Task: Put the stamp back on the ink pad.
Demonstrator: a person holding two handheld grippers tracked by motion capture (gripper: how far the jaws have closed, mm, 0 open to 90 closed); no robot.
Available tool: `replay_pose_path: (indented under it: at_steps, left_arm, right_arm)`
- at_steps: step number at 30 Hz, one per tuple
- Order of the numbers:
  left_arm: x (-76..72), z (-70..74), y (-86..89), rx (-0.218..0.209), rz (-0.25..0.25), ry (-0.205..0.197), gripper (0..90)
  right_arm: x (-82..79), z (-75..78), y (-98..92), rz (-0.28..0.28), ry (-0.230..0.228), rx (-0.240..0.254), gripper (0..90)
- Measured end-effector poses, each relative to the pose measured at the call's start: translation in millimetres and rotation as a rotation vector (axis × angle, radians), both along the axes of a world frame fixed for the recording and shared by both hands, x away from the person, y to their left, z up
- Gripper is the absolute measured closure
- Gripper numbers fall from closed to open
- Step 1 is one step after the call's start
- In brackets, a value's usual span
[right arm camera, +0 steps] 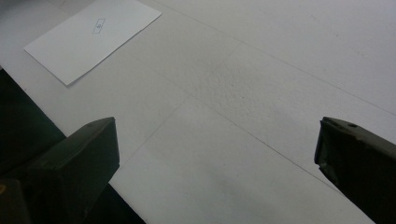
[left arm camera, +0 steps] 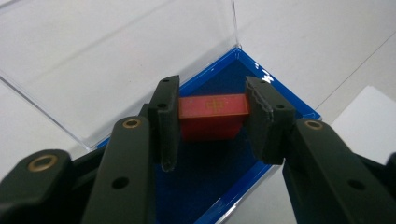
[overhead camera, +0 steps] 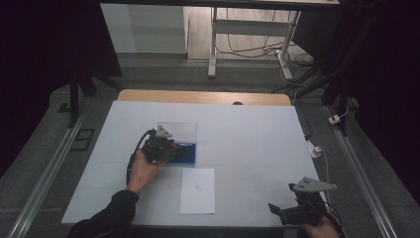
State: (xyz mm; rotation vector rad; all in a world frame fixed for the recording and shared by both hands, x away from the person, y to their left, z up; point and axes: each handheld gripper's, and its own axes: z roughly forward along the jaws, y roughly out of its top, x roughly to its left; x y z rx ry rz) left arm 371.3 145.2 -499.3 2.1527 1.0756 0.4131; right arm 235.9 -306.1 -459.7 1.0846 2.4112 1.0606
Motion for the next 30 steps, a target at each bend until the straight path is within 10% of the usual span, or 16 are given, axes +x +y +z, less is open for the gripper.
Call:
replay_pose_path:
  at_steps: [14,30]
  left_arm:
    - [-0.1,-1.7,-1.5,0.02,0.009,0.01,56.9]
    - [-2.9,6.3,3.0,-0.071,0.019,0.024,36.5]
  right_arm:
    - [-0.4,0.1,-0.1,0.001,-0.002,0.0,0.2]
    - [-0.8,0.6,-0.6,0.002,-0.004,0.004,0.3]
